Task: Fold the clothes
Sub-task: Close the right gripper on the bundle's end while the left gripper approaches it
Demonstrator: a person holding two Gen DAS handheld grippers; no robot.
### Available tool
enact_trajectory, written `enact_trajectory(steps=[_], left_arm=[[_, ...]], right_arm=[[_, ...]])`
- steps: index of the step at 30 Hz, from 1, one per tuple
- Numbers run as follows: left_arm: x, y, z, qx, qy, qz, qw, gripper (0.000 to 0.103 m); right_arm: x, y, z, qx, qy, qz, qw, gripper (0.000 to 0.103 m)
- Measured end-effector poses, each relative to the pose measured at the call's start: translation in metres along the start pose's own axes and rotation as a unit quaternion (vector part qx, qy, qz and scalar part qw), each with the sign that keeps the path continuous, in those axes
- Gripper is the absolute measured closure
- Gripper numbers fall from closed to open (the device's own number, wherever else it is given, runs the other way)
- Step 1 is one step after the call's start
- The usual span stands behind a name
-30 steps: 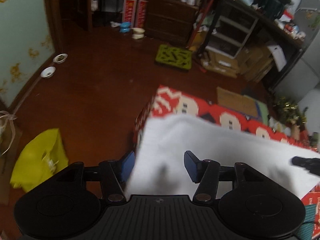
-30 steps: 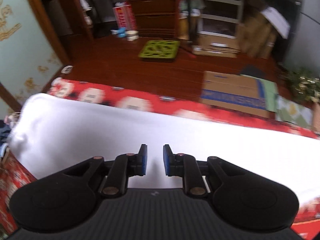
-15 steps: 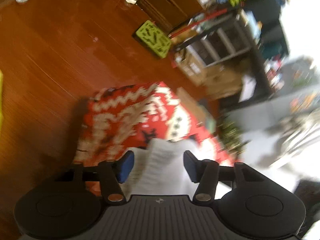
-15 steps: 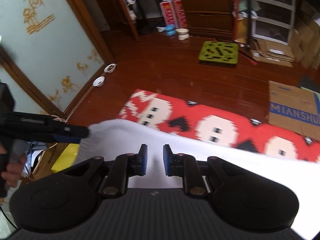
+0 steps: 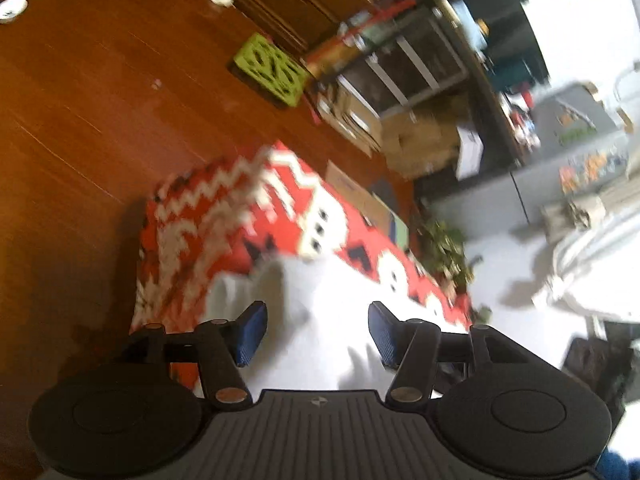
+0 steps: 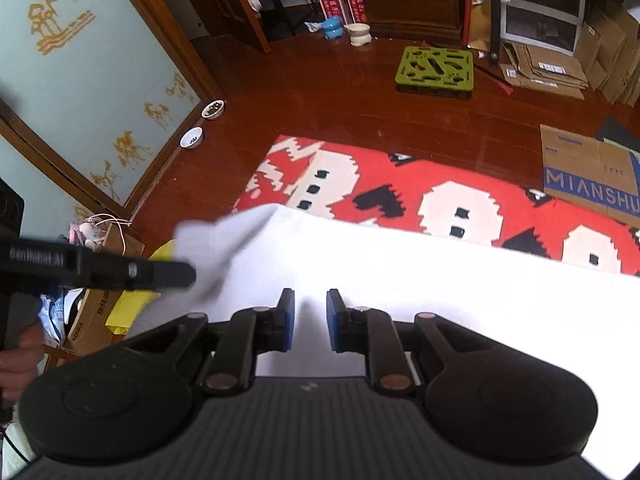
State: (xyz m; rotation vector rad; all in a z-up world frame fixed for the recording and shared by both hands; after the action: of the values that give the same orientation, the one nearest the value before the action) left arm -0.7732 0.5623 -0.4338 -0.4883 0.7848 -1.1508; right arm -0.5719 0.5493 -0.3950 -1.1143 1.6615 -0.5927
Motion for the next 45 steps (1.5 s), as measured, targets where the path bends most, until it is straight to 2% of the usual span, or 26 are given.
enact_trajectory(steps=[3, 4, 6, 7, 8, 10, 12, 14, 15, 18, 21, 24, 29, 32, 34, 36, 41, 43, 44, 45], left_arm=[[-0.006, 0.001, -0.002, 0.004, 0.0, 0.003, 1.0, 0.056], [-0.007, 0.002, -0.002, 0.009, -0.005, 0.001, 0.9999, 0.061], [-0.01, 0.002, 0.0, 0.015, -0.012, 0.007, 0.9998, 0.076], [-0.011, 0.0, 0.001, 0.006, -0.006, 0.015, 0.9999, 0.097], [-0.011, -0.004, 0.0, -0.016, -0.008, 0.031, 0.9993, 0.098], [-0.01, -0.014, -0.008, -0.028, -0.034, 0.046, 0.998, 0.097], [-0.007, -0.026, -0.013, -0.047, -0.027, 0.051, 0.9972, 0.086], [-0.003, -0.038, -0.018, -0.066, -0.019, 0.056, 0.996, 0.054], [-0.001, -0.044, -0.018, -0.068, -0.003, 0.058, 0.996, 0.05], [0.008, -0.05, -0.017, -0.063, 0.042, 0.034, 0.9965, 0.049], [0.023, -0.043, -0.008, -0.08, 0.111, 0.004, 0.9906, 0.049], [0.04, -0.037, 0.002, -0.077, 0.144, -0.005, 0.9865, 0.055], [0.064, -0.031, 0.033, -0.086, 0.236, 0.02, 0.9677, 0.073], [0.077, -0.027, 0.049, -0.091, 0.288, 0.029, 0.9529, 0.074], [0.083, -0.022, 0.052, -0.092, 0.304, 0.027, 0.9479, 0.074], [0.089, -0.02, 0.054, -0.094, 0.315, 0.026, 0.9441, 0.074], [0.09, -0.026, 0.05, -0.096, 0.304, 0.036, 0.9471, 0.071], [0.087, -0.031, 0.044, -0.111, 0.294, 0.048, 0.948, 0.065], [0.085, -0.033, 0.04, -0.114, 0.285, 0.055, 0.95, 0.061], [0.081, -0.034, 0.035, -0.111, 0.268, 0.055, 0.9554, 0.058]], right_arm=[[0.002, -0.001, 0.001, 0.001, 0.007, -0.001, 1.0, 0.084], [0.001, -0.002, 0.001, 0.0, 0.009, 0.0, 1.0, 0.084], [0.0, -0.003, -0.001, -0.002, 0.01, 0.001, 1.0, 0.085], [0.0, -0.003, -0.002, -0.004, 0.01, 0.001, 1.0, 0.085], [0.001, -0.003, -0.003, -0.006, 0.011, 0.0, 1.0, 0.084], [0.001, -0.003, -0.005, -0.009, 0.014, -0.001, 1.0, 0.084], [0.002, -0.003, -0.007, -0.012, 0.019, -0.002, 1.0, 0.084], [0.003, -0.005, -0.009, -0.017, 0.021, 0.001, 1.0, 0.084], [0.004, -0.007, -0.011, -0.02, 0.022, 0.002, 1.0, 0.084], [0.01, -0.008, -0.013, -0.026, 0.023, -0.002, 0.999, 0.084], [0.018, -0.009, -0.013, -0.027, 0.025, -0.007, 0.999, 0.084], [0.026, -0.01, -0.014, -0.028, 0.03, -0.014, 0.999, 0.084], [0.027, -0.014, -0.024, -0.037, 0.018, -0.018, 0.999, 0.083], [0.016, -0.015, -0.032, -0.059, 0.021, -0.019, 0.998, 0.082], [0.007, -0.014, -0.039, -0.076, 0.024, -0.021, 0.997, 0.08], [-0.002, -0.014, -0.045, -0.094, 0.028, -0.022, 0.995, 0.07], [-0.013, 0.001, -0.056, -0.107, 0.034, -0.043, 0.993, 0.066], [-0.013, 0.003, -0.056, -0.105, 0.037, -0.045, 0.993, 0.094], [-0.013, 0.004, -0.056, -0.105, 0.039, -0.046, 0.993, 0.098], [-0.013, 0.006, -0.055, -0.104, 0.04, -0.047, 0.993, 0.098]])
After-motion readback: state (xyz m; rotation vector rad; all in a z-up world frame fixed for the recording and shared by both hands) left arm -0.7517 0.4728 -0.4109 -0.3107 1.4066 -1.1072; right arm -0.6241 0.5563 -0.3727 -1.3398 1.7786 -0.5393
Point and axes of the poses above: each gripper's, at about its wrist camera, not at the fingertips, and y roughly the way its jaws point, z to its right, x to its underside, the point moved 2 cm from there along y, roughly the way its jaws point, and after that the axes turned 4 degrees about -x, right-handed, at the moved point
